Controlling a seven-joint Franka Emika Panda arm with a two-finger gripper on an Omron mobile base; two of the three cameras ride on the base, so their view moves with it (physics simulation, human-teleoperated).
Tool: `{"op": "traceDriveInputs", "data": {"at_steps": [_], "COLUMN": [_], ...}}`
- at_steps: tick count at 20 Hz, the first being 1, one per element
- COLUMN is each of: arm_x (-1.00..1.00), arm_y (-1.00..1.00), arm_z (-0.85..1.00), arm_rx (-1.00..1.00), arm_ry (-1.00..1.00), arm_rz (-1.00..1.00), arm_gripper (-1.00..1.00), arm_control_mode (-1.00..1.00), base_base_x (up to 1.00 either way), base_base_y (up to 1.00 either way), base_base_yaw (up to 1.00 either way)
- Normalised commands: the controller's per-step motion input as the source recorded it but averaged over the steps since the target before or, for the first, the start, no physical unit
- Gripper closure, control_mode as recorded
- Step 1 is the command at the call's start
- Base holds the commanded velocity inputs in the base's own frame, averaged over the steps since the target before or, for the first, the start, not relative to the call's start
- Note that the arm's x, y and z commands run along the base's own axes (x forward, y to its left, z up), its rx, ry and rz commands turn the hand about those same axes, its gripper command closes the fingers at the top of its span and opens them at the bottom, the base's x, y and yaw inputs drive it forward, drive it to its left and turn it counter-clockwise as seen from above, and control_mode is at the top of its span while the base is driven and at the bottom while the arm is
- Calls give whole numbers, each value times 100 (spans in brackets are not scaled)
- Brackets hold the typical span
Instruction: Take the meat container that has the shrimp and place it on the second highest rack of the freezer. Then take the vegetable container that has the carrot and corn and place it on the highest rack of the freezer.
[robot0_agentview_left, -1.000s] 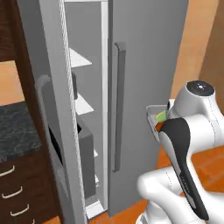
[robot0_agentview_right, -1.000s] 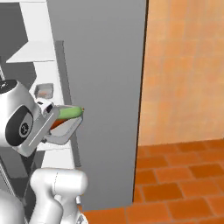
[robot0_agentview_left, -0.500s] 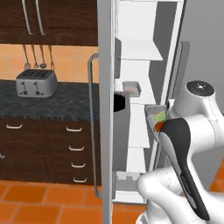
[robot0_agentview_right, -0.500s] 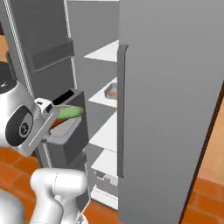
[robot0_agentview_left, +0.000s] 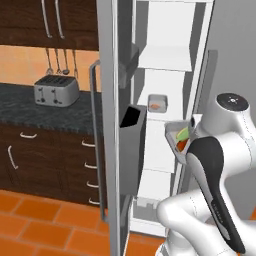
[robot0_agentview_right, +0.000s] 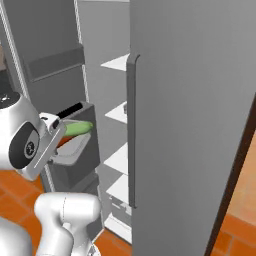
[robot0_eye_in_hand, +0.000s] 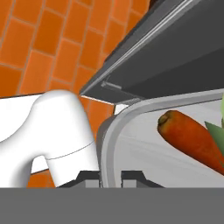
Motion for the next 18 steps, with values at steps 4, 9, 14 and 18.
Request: {"op": "traceDriveInputs", "data": {"at_steps": [4, 9, 14, 18], "arm_x": [0, 0, 0, 0], "arm_y": [0, 0, 0, 0], "arm_z": [0, 0, 0, 0], "arm_rx": [0, 0, 0, 0], "arm_ry": [0, 0, 0, 0], "arm_rz": [0, 0, 0, 0], "arm_gripper": [100, 100, 100, 100], "arm_control_mode": [100, 100, 100, 100], "base_base_x": [69, 75, 46, 49], "base_base_y": [0, 7, 25, 16], "base_base_yaw": [0, 0, -1, -2]}}
